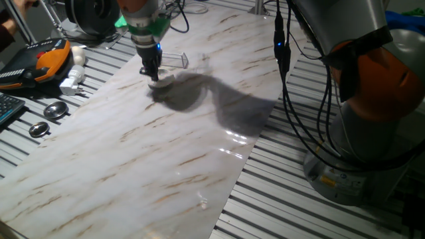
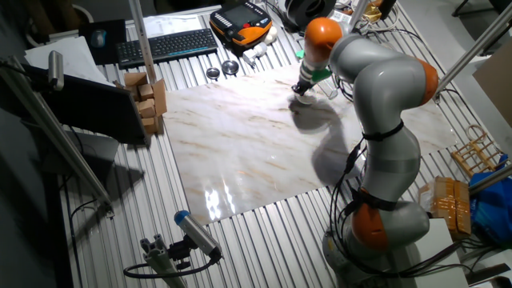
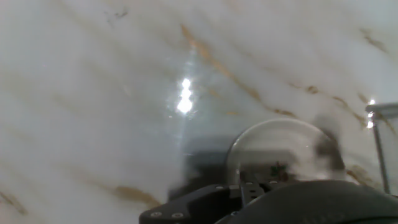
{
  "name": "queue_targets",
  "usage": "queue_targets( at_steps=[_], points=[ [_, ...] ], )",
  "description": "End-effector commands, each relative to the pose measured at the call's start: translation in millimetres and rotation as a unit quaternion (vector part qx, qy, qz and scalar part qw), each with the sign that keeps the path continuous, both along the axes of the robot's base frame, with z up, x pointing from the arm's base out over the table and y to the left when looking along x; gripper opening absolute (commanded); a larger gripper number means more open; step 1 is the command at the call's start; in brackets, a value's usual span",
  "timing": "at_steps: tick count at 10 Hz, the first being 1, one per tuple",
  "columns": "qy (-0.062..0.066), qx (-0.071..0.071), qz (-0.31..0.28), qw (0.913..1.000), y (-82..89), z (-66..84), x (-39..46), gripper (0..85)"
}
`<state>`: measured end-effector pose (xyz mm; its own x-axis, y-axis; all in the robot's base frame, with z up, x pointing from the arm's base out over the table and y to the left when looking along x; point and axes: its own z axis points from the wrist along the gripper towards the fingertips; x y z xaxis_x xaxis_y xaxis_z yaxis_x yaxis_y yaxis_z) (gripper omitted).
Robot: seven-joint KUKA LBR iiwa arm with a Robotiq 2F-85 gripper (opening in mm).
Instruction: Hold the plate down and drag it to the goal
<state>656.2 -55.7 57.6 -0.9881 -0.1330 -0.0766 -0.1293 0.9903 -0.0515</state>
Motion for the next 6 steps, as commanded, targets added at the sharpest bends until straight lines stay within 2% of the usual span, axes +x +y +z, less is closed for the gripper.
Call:
queue_targets(
  at_steps=[1, 2, 4, 6],
  points=[
    [0.000, -0.001, -0.003, 1.0000, 32.5, 0.3, -4.0, 0.0],
    [-0.001, -0.002, 0.002, 1.0000, 39.3, 2.1, -5.5, 0.0],
    [-0.013, -0.012, 0.025, 0.9995, 46.6, -1.1, -6.4, 0.0],
    [-0.018, -0.024, 0.049, 0.9984, 46.4, -6.6, -5.6, 0.0]
  ],
)
